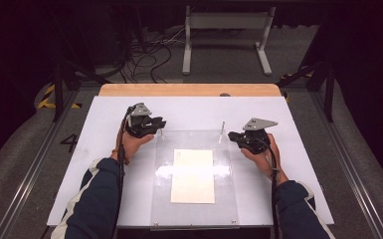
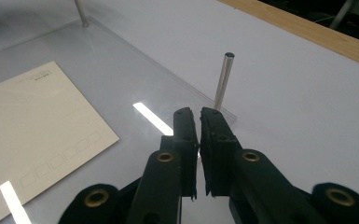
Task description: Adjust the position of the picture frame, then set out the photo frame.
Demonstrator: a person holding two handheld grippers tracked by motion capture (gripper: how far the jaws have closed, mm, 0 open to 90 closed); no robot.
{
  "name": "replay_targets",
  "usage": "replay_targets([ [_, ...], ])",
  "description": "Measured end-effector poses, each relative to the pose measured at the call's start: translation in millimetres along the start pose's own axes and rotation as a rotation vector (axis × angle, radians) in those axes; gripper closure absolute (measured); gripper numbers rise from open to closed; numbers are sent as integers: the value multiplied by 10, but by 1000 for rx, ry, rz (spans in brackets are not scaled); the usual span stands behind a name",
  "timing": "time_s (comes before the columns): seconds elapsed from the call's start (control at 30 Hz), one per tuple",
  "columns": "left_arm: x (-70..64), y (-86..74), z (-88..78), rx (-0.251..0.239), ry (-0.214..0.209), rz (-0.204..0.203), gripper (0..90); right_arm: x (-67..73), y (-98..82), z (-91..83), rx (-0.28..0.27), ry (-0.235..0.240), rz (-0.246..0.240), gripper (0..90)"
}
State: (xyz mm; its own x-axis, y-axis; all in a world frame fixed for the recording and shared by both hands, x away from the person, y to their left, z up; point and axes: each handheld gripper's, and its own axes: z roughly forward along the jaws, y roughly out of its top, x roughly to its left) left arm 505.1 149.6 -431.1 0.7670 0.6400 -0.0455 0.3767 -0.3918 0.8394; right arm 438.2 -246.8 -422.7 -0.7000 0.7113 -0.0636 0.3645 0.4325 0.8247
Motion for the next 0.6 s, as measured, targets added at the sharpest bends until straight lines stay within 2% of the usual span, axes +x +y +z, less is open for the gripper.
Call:
replay_targets([
  [0.17,18,-16,7,-7,-8,3,727,74,-37,-38,1,27,-4,829],
  [0.3,9,-25,30,8,-13,24,733,131,-87,-90,9,42,-9,807],
  [0.4,8,-43,60,18,14,25,728,174,-130,-143,11,49,-9,795],
  [0.5,22,-59,50,12,12,16,712,219,-182,-224,14,58,-15,790],
  [0.6,36,-59,44,1,3,31,711,243,-232,-307,8,70,-11,788],
])
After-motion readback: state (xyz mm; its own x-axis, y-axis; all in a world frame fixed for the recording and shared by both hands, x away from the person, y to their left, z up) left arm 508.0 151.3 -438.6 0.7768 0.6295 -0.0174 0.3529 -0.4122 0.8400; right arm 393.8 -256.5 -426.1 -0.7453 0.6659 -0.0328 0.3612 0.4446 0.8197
